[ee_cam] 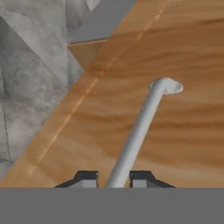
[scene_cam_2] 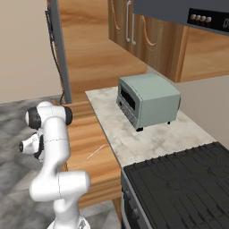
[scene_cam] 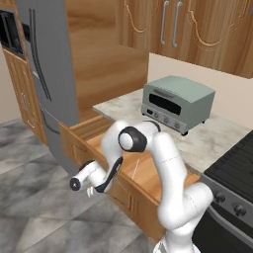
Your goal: Take a straw from the drawer in front and place it inside the glass cup on the dining counter.
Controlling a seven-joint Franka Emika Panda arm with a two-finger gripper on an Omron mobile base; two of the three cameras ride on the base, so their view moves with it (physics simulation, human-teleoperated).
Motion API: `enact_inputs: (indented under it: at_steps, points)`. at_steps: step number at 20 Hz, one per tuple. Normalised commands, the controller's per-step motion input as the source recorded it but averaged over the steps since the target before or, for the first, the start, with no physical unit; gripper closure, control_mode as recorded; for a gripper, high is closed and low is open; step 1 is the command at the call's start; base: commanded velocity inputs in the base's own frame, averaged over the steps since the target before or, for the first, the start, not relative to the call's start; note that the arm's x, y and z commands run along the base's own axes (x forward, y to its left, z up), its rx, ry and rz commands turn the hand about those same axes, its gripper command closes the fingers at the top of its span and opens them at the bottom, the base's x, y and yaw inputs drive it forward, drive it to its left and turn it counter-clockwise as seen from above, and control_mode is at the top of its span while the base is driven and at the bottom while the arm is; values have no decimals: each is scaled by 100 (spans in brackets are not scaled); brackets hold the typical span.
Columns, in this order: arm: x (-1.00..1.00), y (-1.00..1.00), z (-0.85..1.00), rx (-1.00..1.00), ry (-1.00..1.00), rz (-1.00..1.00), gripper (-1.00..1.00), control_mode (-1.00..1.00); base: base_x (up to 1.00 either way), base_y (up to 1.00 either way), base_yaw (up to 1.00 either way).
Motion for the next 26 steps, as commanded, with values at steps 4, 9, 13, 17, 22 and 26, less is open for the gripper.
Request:
enact_inputs:
  at_steps: [4,9,13,17,22,26]
  points:
    - [-44,100,0,13,13,20,100,-100,0,0,0]
    - [-49,64,53,12,6,8,-100,-100,0,0,0]
    - [-98,0,100,6,-14,0,-100,-100,0,0,0]
    - [-100,-1,100,12,-8,0,-100,-100,0,0,0]
    - [-80,-10,100,17,0,-6,-100,-100,0,0,0]
    - [-52,-2,100,17,0,-6,-100,-100,0,0,0]
